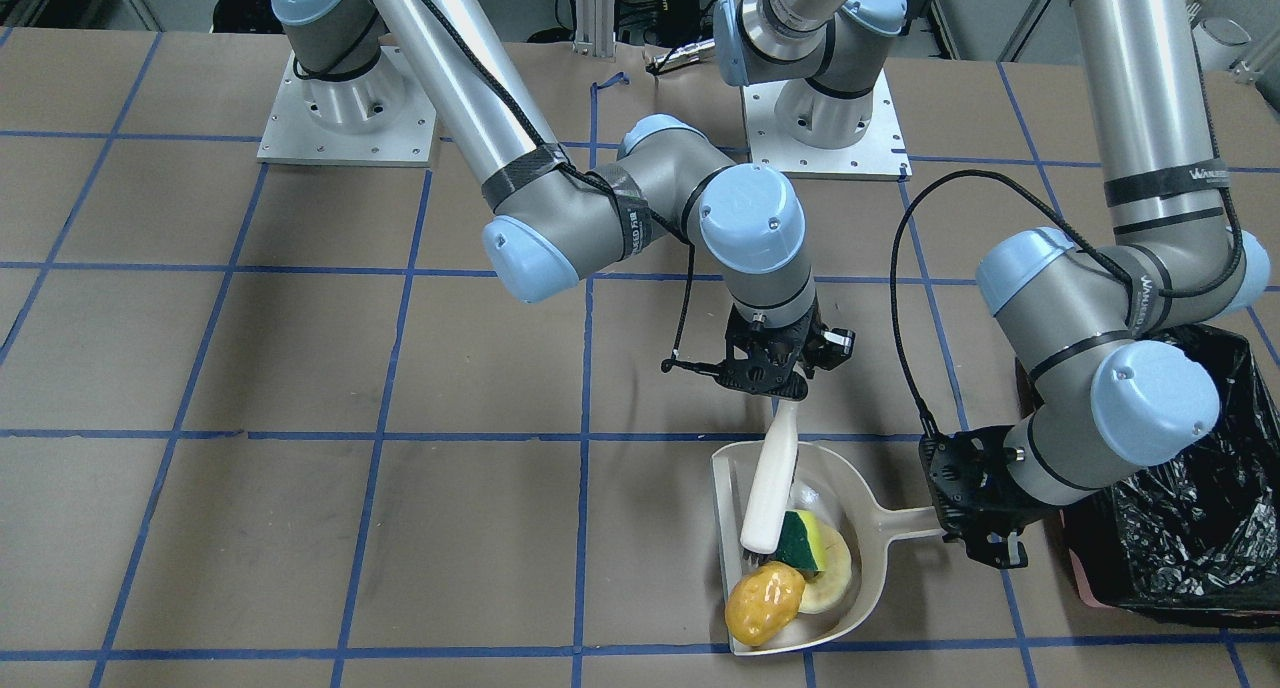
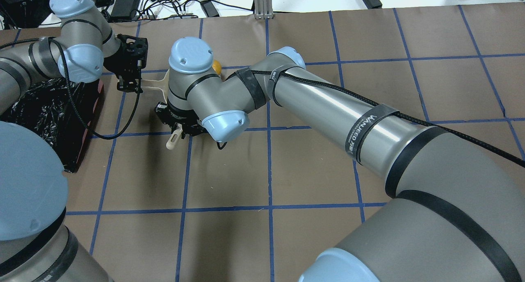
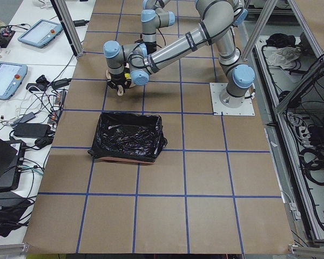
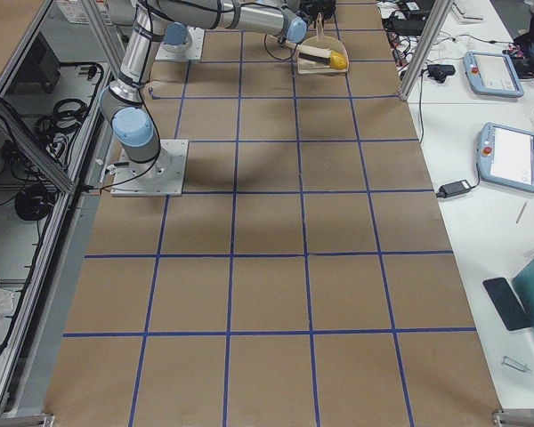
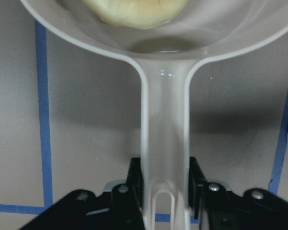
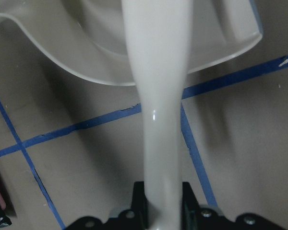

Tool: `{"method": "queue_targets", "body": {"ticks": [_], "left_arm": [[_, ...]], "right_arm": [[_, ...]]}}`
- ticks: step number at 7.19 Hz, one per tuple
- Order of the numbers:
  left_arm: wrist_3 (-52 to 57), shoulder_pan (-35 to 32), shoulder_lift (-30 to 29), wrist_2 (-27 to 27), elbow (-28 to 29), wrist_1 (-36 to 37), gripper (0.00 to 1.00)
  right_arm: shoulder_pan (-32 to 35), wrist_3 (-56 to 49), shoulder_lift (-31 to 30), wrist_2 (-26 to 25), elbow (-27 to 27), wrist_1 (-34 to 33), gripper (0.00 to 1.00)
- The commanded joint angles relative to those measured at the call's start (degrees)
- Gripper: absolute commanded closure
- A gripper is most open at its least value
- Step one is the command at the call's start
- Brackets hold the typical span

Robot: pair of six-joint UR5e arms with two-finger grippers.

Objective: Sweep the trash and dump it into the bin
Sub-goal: 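Sweep the sponge and roll into the dustpan with the right gripper's brush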

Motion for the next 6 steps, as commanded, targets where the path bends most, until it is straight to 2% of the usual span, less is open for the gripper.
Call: {"method": "queue_targets", "body": {"ticks": [1,6], "left_arm": [[0.0,0.0,0.0,0.0,0.0,0.0,0.9],[0.5,0.3,0.3,-0.9,0.0,0.0,0.91]], "right_arm": [[0.1,-0.4,-0.8,-0.6,-0.3,0.8,1.0],[-1.9,-1.3,-8.2,-1.1,-0.4,11.9,1.0]]}}
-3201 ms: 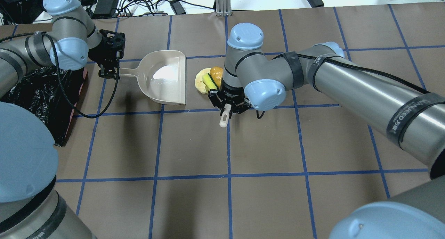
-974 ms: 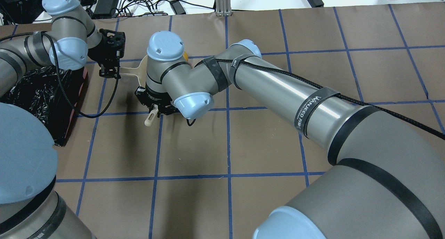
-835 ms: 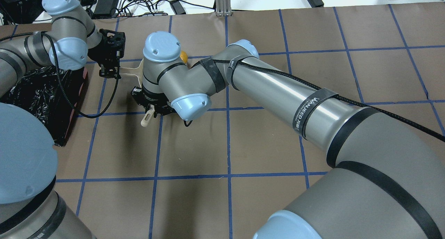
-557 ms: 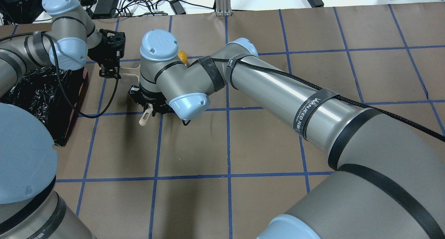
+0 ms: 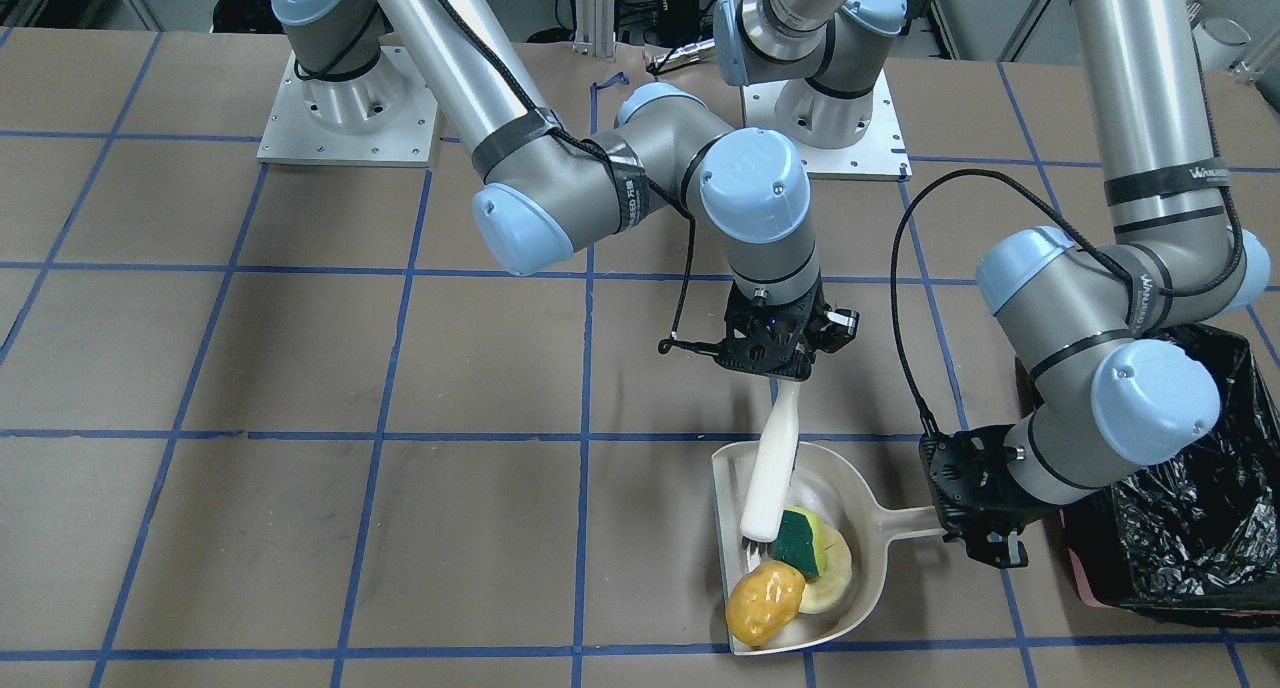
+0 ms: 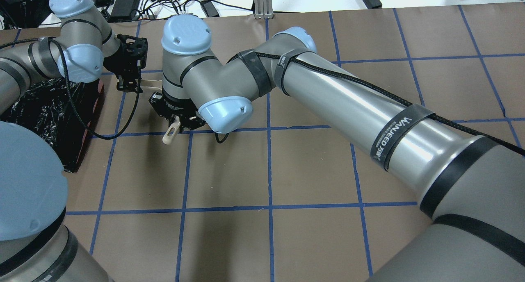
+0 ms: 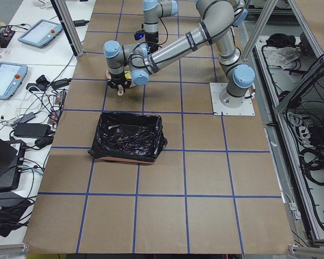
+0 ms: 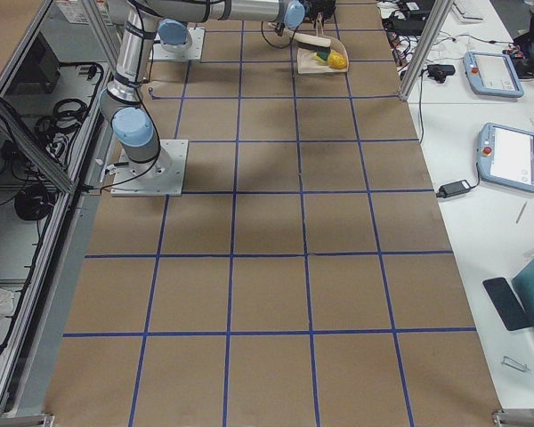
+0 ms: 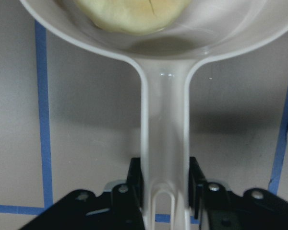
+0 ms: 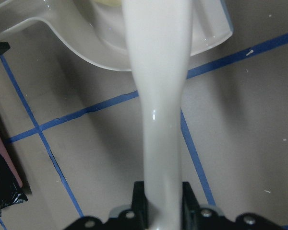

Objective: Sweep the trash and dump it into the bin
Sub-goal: 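Lift the loaded dustpan with the left gripper while the right gripper withdraws the brush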

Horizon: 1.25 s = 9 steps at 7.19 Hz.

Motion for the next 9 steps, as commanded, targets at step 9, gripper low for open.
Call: {"method": "queue_targets", "body": {"ticks": [9], "left_arm": [[0.6,7.7,6.7,-7.4,9.7,-18.6,0.92]], "right_arm": [[-39.7,-53.5,-13.9,-20.6,8.4,28.2,1.0]]}}
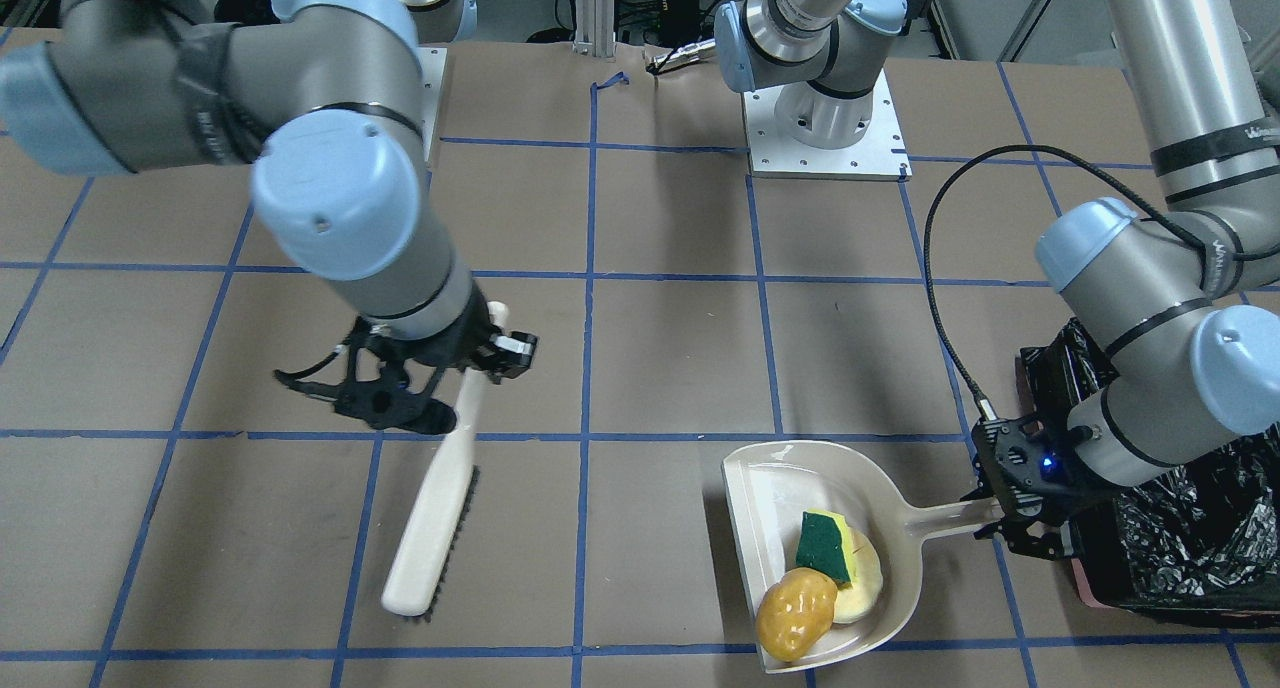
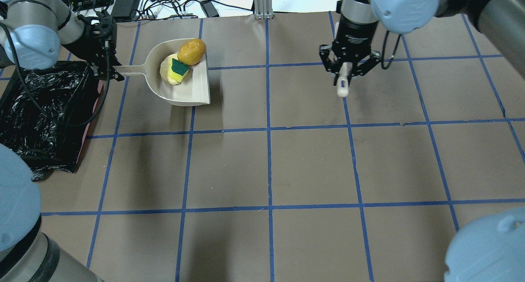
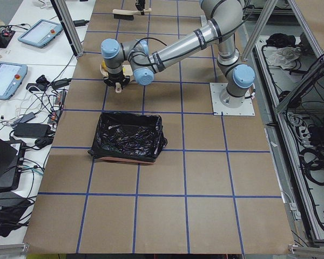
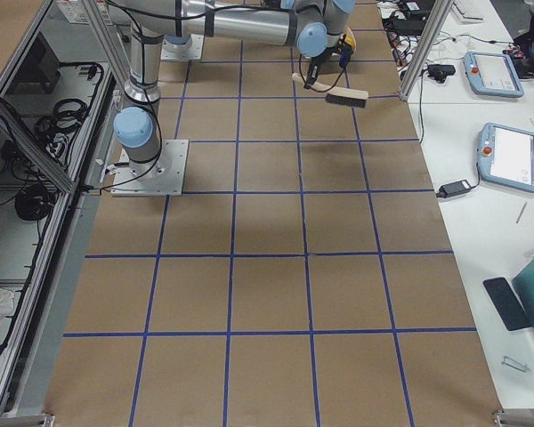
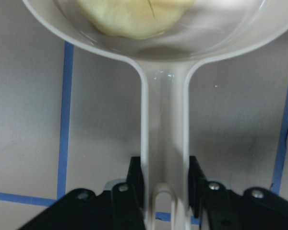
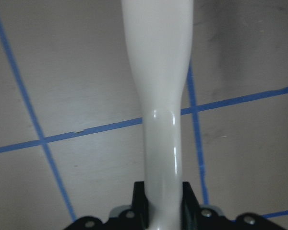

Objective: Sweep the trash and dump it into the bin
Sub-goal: 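Lift the loaded dustpan with the left gripper while the right gripper withdraws the brush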

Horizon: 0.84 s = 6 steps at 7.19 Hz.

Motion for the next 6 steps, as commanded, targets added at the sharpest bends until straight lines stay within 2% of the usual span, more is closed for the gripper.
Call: {"method": "queue_targets", "body": {"ticks": [1,3,4,6], "left_arm": [[0.5,3.7,2.0,-0.1,5.6,-9.7,0.92],[2.3,9.1,2.8,-0.4,6.3,-12.7,0.92],[2.3,12.1,3.5,-0.4,6.5,-13.9,0.92],[2.4,17.5,4.6,-0.7,6.6,-14.9,0.92]], "right_arm": [[-10.7,-14.9,-4.2,-4.0,6.7,-0.3,1.0],[-18.4,-25.1,-4.0,-3.8,12.2,-7.7,1.0],[-18.8,-27.0,-3.9,-4.0,14.8,-12.6,1.0],[-19.2,-30.3,-3.5,-4.1,17.0,-17.4,1.0]]}}
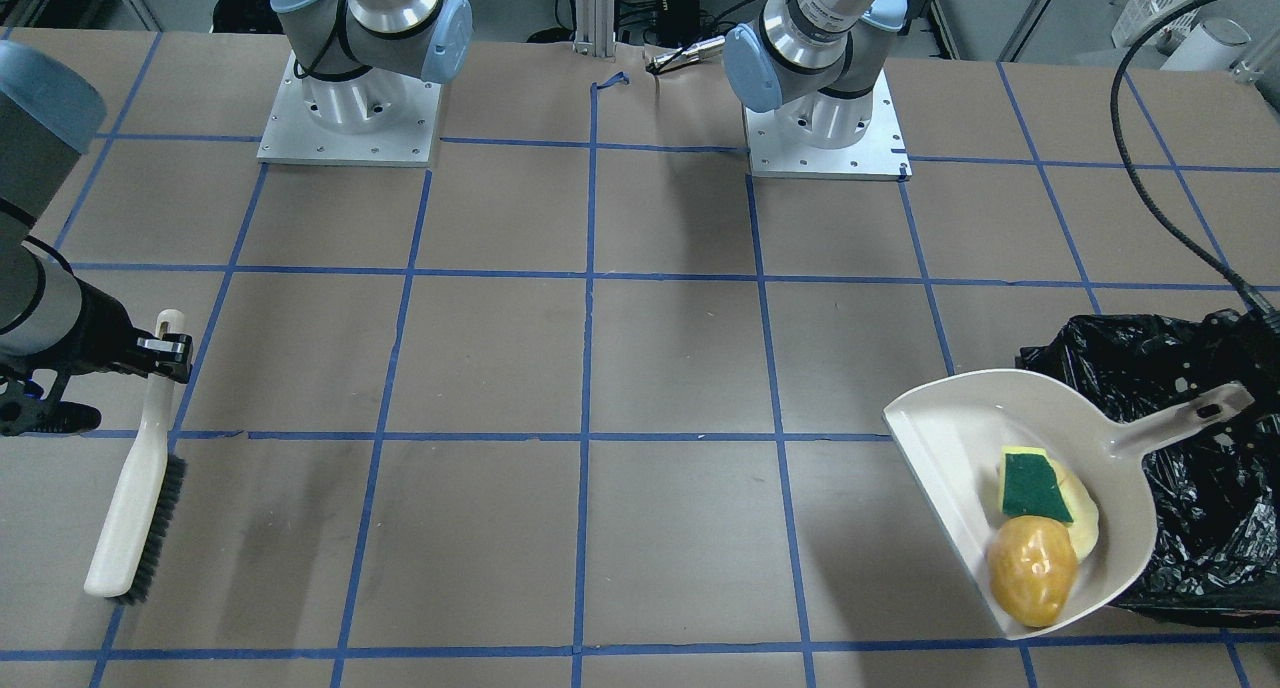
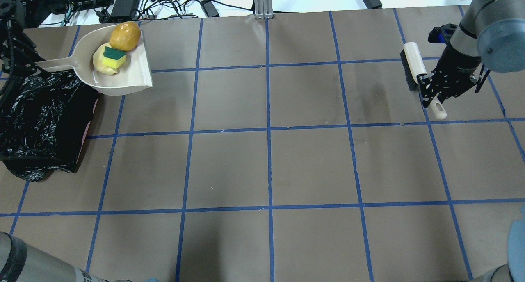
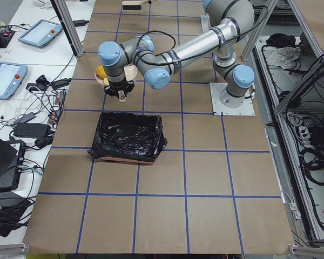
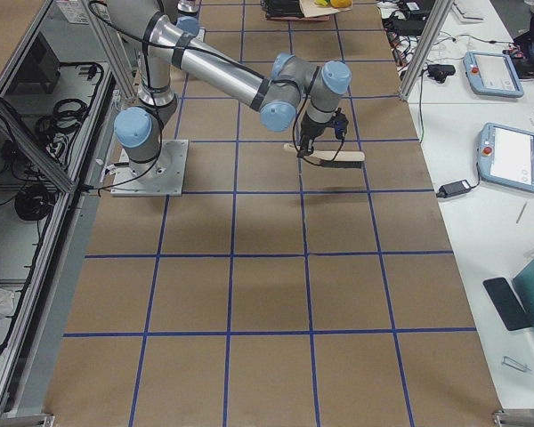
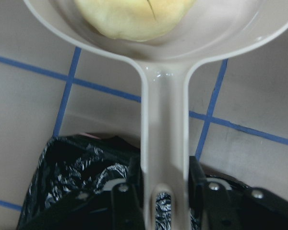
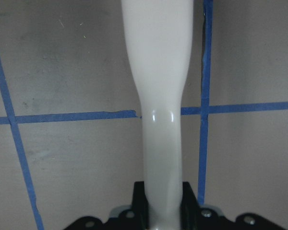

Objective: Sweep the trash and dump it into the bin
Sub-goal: 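Carry the dustpan with the left gripper over the black trash bin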

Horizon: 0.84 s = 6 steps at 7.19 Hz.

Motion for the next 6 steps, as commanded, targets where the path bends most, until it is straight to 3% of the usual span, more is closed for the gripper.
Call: {"method": "queue_targets", "body": {"ticks": [1,4,6], "left_arm": [[0.4,5.8,1.1,-1.3,0.1,-1.1,0.92],[1.6,13.7,1.0,-0.8,0.3,-2.3,0.92],[8.2,18.6,0.8,1.7,3.8,-2.7,0.92]], "right_arm": [[-1.8,-3.6,1.4,-0.1,1.4,-3.1,1.0],[-3.7,-4.5,3.0,0.6,2.7,-3.8,1.0],[-3.8,-4.5,4.1,0.4,2.7,-4.4,1.0]]}}
